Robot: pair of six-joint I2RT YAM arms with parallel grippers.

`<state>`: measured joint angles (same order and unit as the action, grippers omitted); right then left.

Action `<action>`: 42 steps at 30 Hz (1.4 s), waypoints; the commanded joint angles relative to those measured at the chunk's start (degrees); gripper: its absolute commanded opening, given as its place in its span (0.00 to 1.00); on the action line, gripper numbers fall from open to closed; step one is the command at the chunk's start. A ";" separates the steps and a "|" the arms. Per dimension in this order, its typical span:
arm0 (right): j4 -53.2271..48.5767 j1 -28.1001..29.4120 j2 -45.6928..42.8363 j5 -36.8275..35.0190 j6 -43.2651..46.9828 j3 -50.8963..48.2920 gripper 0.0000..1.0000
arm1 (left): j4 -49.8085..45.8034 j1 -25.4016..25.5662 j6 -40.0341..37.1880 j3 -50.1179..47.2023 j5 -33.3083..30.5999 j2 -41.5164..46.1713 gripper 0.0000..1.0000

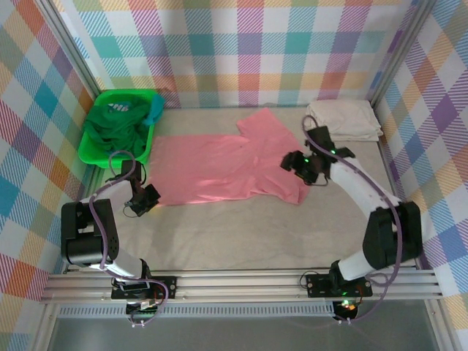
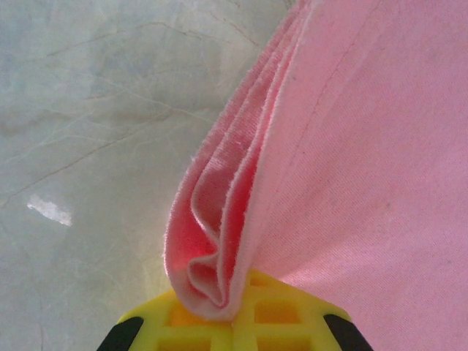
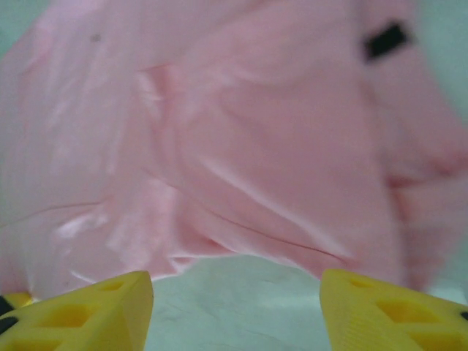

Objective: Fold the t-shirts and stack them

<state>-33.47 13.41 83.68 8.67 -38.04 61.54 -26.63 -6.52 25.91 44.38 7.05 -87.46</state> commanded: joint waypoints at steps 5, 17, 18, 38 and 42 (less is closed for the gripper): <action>2.10 -6.39 2.56 6.89 7.10 -8.73 0.64 | -1.84 -0.05 -1.81 -0.55 2.03 -0.78 0.00; 9.26 -6.89 14.43 10.24 8.50 -3.54 0.49 | -0.97 -0.15 -1.50 -0.62 1.95 -1.95 0.00; 9.92 -7.11 14.97 10.15 8.27 -3.83 0.48 | -0.99 -0.16 -1.53 -0.61 1.83 -1.85 0.00; 9.11 -13.52 18.60 8.11 6.49 -1.04 0.00 | -3.77 -2.35 -3.65 2.58 -2.92 -3.66 0.00; 5.93 -13.59 18.28 7.59 6.32 -0.06 0.00 | -3.56 -2.32 -3.38 3.21 -4.39 -4.04 0.00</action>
<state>-23.94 0.01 101.84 17.34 -31.44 60.03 -29.85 -7.73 23.42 47.22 6.90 -89.71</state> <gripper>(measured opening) 0.059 0.049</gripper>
